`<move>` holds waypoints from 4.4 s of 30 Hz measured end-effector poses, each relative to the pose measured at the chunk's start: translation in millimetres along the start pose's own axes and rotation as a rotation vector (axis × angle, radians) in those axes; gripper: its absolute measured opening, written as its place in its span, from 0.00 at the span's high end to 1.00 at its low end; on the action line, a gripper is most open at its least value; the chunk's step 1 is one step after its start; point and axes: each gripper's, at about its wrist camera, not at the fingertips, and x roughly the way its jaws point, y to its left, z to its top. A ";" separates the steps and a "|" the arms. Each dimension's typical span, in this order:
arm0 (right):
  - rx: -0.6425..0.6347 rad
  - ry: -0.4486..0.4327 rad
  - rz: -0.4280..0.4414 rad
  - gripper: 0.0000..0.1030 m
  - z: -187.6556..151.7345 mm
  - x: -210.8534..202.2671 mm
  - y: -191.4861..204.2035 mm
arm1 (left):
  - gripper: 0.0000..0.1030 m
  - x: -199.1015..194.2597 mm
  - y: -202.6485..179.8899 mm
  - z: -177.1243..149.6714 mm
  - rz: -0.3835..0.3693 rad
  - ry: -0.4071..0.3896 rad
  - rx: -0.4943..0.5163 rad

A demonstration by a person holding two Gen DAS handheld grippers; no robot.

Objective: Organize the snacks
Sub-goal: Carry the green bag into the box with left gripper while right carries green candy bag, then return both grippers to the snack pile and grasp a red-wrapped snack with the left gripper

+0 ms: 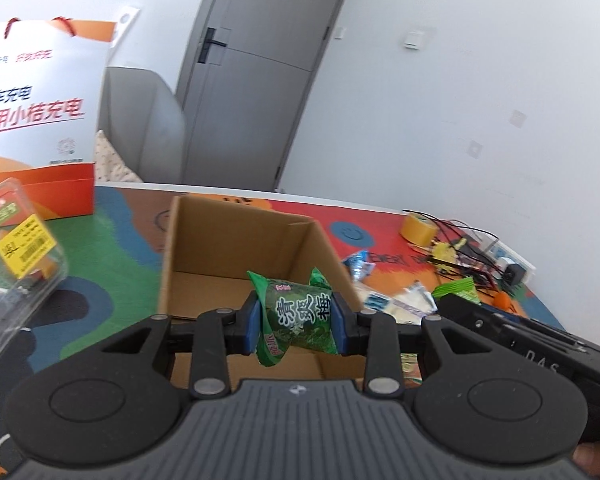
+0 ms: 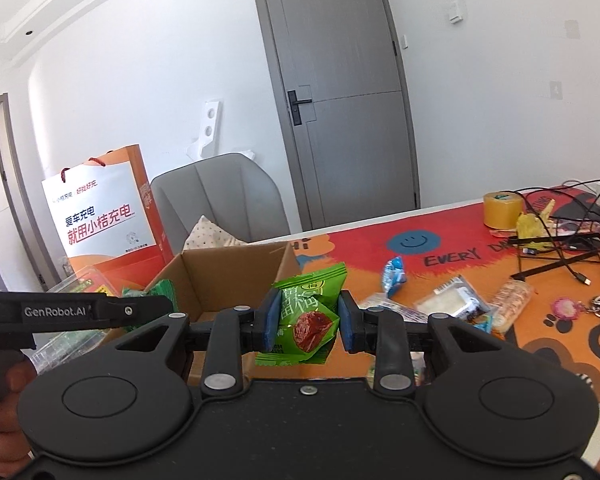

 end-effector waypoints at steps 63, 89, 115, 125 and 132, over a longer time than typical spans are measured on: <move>0.081 0.068 -0.189 0.11 -11.0 -62.2 -65.1 | 0.07 -5.3 -72.3 -34.9 -0.024 0.123 0.026; 0.198 0.122 -0.280 0.26 -52.8 -59.2 -155.7 | 0.10 76.6 -146.2 -67.9 -0.050 0.261 0.116; 0.233 0.136 -0.227 0.28 -74.0 -28.4 -173.5 | 0.46 122.4 -165.9 -95.5 0.052 0.289 0.182; 0.168 0.139 -0.213 0.28 -67.3 -7.9 -158.8 | 0.82 115.1 -158.4 -93.3 -0.003 0.303 0.164; 0.114 0.180 -0.230 0.33 -67.8 10.1 -150.3 | 0.82 102.0 -154.6 -86.8 -0.028 0.270 0.154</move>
